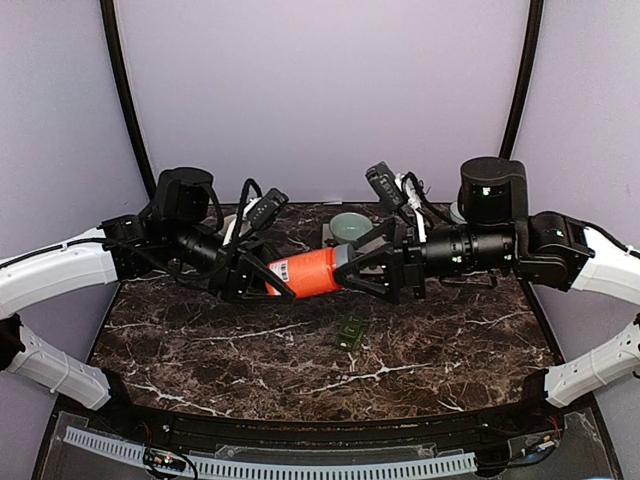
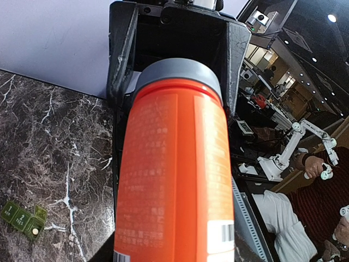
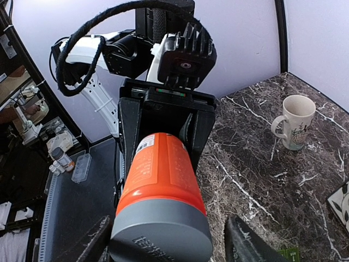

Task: Sort the pills into containers
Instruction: Screw the lid of the pill bottle onto the pill bottle.

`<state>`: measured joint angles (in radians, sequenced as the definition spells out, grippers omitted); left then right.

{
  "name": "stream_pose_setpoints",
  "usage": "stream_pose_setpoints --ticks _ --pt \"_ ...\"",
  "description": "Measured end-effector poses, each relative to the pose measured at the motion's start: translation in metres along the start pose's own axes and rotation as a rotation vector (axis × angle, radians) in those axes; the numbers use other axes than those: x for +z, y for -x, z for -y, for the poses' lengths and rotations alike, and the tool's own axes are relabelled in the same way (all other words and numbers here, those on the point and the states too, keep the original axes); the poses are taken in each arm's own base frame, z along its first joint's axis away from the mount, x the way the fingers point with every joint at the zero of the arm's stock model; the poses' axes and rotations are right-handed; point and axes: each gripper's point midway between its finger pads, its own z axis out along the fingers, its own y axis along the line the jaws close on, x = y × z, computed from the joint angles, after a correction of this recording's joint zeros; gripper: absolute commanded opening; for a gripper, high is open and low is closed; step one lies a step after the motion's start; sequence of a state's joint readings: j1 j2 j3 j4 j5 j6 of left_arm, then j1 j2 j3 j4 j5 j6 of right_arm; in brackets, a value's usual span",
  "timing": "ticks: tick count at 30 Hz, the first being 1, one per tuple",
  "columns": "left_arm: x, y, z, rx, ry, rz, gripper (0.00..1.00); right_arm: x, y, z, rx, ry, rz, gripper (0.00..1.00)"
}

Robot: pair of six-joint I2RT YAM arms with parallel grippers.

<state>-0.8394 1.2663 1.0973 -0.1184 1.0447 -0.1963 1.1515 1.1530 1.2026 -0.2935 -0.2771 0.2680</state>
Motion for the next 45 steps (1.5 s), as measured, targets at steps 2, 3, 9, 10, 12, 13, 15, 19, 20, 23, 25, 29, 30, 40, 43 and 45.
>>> stream_pose_setpoints --ticks 2,3,9,10,12,13,15,19,20,23,25,29,30,40,43,45 --pt "0.0 -0.001 0.0 -0.004 -0.003 -0.003 0.0 0.001 -0.001 -0.001 0.003 0.008 -0.007 0.48" --pt "0.0 -0.001 0.0 -0.006 -0.004 -0.004 0.0 0.002 -0.001 -0.002 0.004 0.015 -0.008 0.43" --pt "0.0 0.003 0.001 -0.002 -0.018 -0.007 0.0 0.001 0.002 -0.005 0.011 0.031 -0.008 0.26" --pt "0.0 0.003 0.002 0.0 -0.019 -0.007 0.0 0.001 0.003 -0.006 0.012 0.035 -0.008 0.26" --pt "0.0 0.004 0.003 0.003 -0.019 -0.008 0.0 0.0 0.004 -0.007 0.025 0.043 -0.007 0.24" --pt "-0.001 0.005 0.003 0.006 -0.019 -0.008 0.0 0.0 0.004 -0.007 0.033 0.049 -0.007 0.22" --pt "-0.001 0.004 0.003 0.013 -0.016 -0.01 0.0 0.001 0.005 -0.007 0.056 0.057 -0.011 0.19" --pt "-0.003 0.004 -0.001 0.019 0.011 -0.015 0.0 0.005 0.005 -0.001 0.126 0.051 -0.034 0.14" --pt "-0.004 0.004 -0.003 0.024 0.022 -0.016 0.0 0.006 0.004 0.0 0.139 0.048 -0.041 0.11" --pt "-0.006 0.003 -0.005 0.041 0.054 -0.016 0.0 0.009 0.004 0.002 0.189 0.039 -0.059 0.09" --pt "-0.009 0.005 -0.005 0.064 0.081 -0.009 0.0 0.011 0.007 0.003 0.219 0.035 -0.058 0.1" --pt "-0.015 0.01 -0.005 0.111 0.138 0.008 0.0 0.015 0.013 0.004 0.274 0.035 -0.046 0.1" --pt "-0.017 0.011 -0.006 0.127 0.159 0.014 0.0 0.016 0.015 0.004 0.293 0.035 -0.043 0.1" --pt "-0.032 0.012 -0.011 0.366 0.428 0.047 0.0 0.033 0.027 0.012 0.427 0.015 -0.066 0.07" --pt "-0.03 0.011 -0.015 0.455 0.516 0.029 0.0 0.035 0.026 0.014 0.464 0.002 -0.092 0.07" --pt "-0.03 0.011 -0.02 0.516 0.582 0.012 0.0 0.036 0.026 0.017 0.486 -0.008 -0.106 0.06"
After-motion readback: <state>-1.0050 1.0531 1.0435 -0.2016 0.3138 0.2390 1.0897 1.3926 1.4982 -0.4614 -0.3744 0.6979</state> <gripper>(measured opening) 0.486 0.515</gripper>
